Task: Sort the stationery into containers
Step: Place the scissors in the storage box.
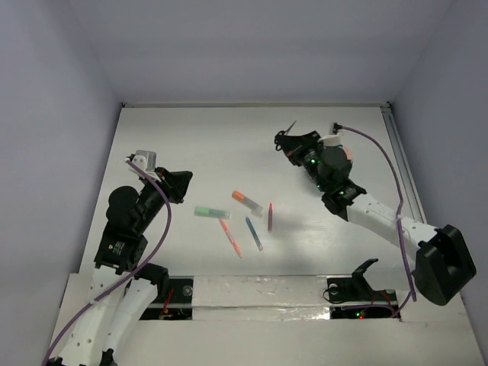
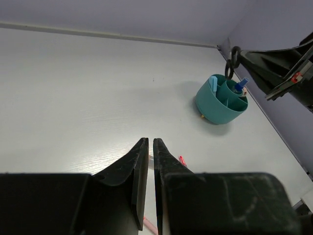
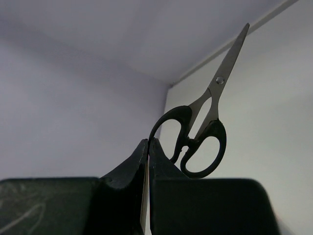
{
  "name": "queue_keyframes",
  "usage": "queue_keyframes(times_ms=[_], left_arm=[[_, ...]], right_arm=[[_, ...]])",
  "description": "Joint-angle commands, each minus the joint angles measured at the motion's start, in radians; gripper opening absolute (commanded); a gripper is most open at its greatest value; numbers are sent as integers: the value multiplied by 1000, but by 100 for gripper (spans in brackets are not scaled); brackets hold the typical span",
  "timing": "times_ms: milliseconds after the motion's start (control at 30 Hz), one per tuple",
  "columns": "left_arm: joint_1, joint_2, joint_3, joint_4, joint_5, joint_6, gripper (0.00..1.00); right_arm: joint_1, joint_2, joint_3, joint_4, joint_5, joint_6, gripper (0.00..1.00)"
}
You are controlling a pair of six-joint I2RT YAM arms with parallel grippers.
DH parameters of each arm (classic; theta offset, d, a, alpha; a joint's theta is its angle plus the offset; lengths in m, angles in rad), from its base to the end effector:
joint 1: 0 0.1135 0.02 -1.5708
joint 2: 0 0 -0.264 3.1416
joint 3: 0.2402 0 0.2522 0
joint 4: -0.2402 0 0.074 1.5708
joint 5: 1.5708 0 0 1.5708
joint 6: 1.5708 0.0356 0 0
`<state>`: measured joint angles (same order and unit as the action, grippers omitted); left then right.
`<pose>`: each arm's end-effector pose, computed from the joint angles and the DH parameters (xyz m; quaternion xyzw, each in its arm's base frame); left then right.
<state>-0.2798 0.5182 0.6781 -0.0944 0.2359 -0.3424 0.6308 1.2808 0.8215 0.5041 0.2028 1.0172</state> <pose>0.1239 -0.0443 0.3496 0.0646 0.6812 -0.2984 0.6654 0.2460 0.1708 0.3165 0.2038 0.6607 0.4802 0.5398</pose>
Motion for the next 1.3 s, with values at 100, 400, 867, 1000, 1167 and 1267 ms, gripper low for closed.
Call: queue_keyframes(times_ms=[100, 400, 867, 1000, 1167, 1267], left_arm=[[2, -6, 9, 61, 28, -4, 7], [11, -17, 5, 64, 36, -9, 7], [11, -21, 1, 68, 43, -12, 7], [21, -20, 1, 70, 49, -14, 7], [21, -20, 0, 70, 54, -13, 7], [21, -20, 1, 71, 52, -14, 7]], right_arm=[[-155, -113, -117, 125, 72, 324, 0], [-335, -167, -281, 152, -5, 710, 0], [-453, -9, -285, 301, -172, 942, 0], [-453, 28, -286, 333, -183, 962, 0], [-453, 54, -280, 341, -166, 959, 0], [-453, 74, -275, 341, -157, 963, 0]])
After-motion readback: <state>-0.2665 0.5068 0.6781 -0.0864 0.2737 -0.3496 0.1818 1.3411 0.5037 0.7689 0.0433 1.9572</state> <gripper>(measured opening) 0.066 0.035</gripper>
